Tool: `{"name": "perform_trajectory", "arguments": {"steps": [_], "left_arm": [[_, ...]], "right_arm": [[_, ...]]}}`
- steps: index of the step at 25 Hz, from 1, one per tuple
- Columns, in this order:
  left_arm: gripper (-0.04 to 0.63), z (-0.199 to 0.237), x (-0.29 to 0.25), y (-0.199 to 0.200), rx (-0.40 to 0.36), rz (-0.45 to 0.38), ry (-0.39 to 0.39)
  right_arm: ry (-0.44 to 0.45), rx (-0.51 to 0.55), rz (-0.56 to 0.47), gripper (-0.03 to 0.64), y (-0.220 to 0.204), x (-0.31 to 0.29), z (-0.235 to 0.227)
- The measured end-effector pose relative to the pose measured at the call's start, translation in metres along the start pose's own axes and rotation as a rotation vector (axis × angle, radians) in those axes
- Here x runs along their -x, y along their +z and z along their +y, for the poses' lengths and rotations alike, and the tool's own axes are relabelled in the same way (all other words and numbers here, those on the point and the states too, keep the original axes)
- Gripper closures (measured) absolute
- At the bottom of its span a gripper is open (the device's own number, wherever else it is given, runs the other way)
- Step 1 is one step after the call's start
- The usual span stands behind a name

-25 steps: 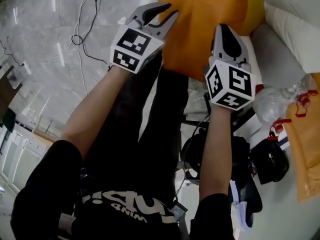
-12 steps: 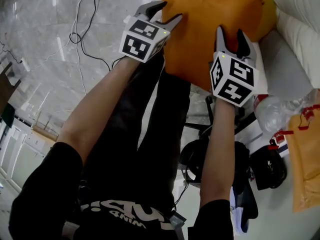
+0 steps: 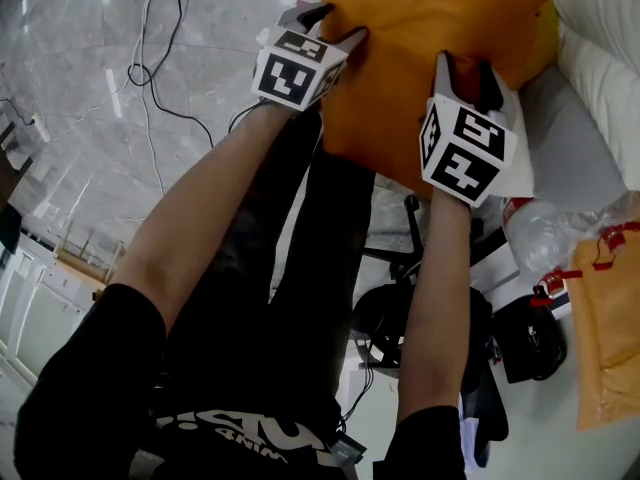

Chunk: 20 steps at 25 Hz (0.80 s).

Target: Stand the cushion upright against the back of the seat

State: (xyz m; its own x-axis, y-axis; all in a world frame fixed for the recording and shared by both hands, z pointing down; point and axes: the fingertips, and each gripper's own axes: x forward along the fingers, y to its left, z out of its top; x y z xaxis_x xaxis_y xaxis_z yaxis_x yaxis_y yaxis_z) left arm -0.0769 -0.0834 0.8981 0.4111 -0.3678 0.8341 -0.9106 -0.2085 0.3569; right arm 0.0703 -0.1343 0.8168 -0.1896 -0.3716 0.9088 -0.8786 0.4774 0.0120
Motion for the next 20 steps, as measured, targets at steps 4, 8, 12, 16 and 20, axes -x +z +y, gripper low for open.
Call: {"name": "perform_trajectory", "arguments": {"steps": [4,8,12,16,20], "left_arm": [[0.351,0.000,-0.003,0.000,-0.008,0.001,-0.013],[0.358,0.001,-0.005,0.000,0.013,0.011,-0.001],[0.382,-0.003,-0.005,-0.001,0.042,0.013,-0.008],[0.431,-0.006,-0.006,-0.003,0.058,0.035,-0.018],[0.496,-0.006,-0.007,-0.005,0.067,0.060,-0.025]], "right_arm": [[-0.001,-0.013,0.019,0.390,-0.002,-0.005,-0.005],[0.005,0.041,0.058,0.402,-0.006,-0.009,-0.006],[0.022,0.051,0.087,0.437,-0.009,-0.011,-0.010],[0.034,0.055,0.084,0.474,-0.012,-0.012,-0.008],[0.057,0.060,0.084,0.514,-0.014,-0.013,-0.004]]}}
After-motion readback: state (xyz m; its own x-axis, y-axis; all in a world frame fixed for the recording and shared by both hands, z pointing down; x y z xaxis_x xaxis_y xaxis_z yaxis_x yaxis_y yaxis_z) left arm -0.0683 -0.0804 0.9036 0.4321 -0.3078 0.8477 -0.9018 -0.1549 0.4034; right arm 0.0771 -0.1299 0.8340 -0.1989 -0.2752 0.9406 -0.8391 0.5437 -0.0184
